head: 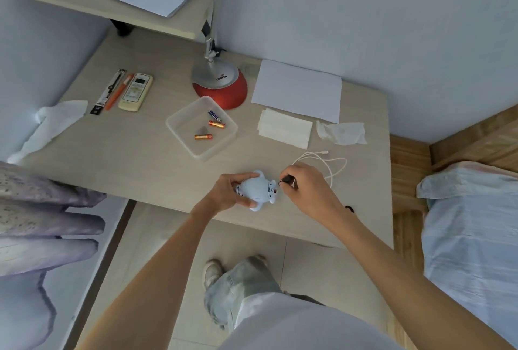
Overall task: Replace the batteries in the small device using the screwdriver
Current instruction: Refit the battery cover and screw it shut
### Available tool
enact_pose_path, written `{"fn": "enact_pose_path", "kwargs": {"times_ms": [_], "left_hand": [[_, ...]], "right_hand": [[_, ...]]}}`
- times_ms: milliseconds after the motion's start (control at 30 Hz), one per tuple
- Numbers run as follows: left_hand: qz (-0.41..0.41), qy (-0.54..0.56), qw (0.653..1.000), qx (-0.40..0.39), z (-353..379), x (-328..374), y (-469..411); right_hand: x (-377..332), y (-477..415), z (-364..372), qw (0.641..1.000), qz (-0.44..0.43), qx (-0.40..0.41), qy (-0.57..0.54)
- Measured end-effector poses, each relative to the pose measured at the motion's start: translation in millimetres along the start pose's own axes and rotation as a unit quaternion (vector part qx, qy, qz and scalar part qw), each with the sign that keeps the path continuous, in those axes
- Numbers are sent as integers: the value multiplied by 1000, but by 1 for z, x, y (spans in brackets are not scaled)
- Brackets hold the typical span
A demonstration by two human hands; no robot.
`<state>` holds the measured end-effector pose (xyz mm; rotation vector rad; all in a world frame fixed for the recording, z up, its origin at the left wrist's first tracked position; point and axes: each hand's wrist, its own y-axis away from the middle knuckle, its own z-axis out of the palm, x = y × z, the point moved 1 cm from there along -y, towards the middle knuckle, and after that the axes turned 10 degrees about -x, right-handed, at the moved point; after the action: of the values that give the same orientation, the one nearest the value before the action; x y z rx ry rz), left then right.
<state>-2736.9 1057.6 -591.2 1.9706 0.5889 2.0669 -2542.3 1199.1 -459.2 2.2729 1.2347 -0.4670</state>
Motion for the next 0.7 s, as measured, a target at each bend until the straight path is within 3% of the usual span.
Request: {"fn": "enact_pose_path", "kwargs": {"times_ms": [433, 633, 700], "left_hand": [[1, 11, 1000, -5, 0, -1, 1], [3, 11, 1000, -5, 0, 1, 1], [1, 12, 1000, -5, 0, 2, 1]], "right_hand": [[13, -4, 21, 1000, 17, -17, 16], [7, -5, 23, 971, 70, -6, 229], [3, -8, 23, 965, 77, -17, 250]]}}
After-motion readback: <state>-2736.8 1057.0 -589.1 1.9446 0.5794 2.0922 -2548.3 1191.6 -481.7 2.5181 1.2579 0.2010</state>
